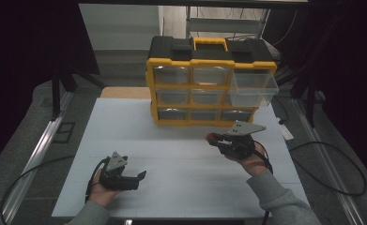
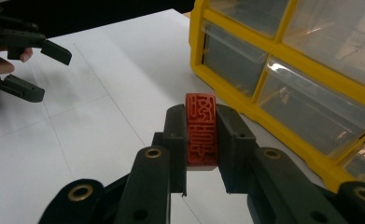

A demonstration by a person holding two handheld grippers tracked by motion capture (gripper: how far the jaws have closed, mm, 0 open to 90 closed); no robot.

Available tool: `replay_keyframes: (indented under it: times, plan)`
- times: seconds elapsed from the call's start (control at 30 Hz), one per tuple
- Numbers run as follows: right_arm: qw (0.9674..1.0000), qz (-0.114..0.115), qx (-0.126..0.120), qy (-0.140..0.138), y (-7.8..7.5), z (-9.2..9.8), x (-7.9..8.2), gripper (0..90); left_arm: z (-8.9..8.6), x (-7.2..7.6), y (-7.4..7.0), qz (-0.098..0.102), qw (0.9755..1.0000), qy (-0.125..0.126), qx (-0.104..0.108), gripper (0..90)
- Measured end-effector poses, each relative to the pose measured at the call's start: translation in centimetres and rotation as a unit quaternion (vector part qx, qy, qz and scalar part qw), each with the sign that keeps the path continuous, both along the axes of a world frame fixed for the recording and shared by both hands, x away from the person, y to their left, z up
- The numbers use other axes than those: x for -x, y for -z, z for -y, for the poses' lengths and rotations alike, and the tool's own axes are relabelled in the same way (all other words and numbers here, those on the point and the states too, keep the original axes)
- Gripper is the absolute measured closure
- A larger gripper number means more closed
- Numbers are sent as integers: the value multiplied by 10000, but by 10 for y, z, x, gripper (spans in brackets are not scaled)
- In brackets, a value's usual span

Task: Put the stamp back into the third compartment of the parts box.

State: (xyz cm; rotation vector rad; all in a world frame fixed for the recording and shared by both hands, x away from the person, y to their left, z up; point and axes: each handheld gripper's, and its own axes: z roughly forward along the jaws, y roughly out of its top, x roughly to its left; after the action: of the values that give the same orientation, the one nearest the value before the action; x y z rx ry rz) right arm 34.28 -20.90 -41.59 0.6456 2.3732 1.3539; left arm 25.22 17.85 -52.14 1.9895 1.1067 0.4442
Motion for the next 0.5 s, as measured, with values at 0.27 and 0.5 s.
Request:
replay_keyframes:
  times: [0.27,0.5]
  plan:
    - [9999,66,-104,83,-7,7,-1,745,0,0,0,-3,10000,2,4,83]
    - [9997,114,-149,140,-11,12,-1,745,0,0,0,4,10000,-2,5,83]
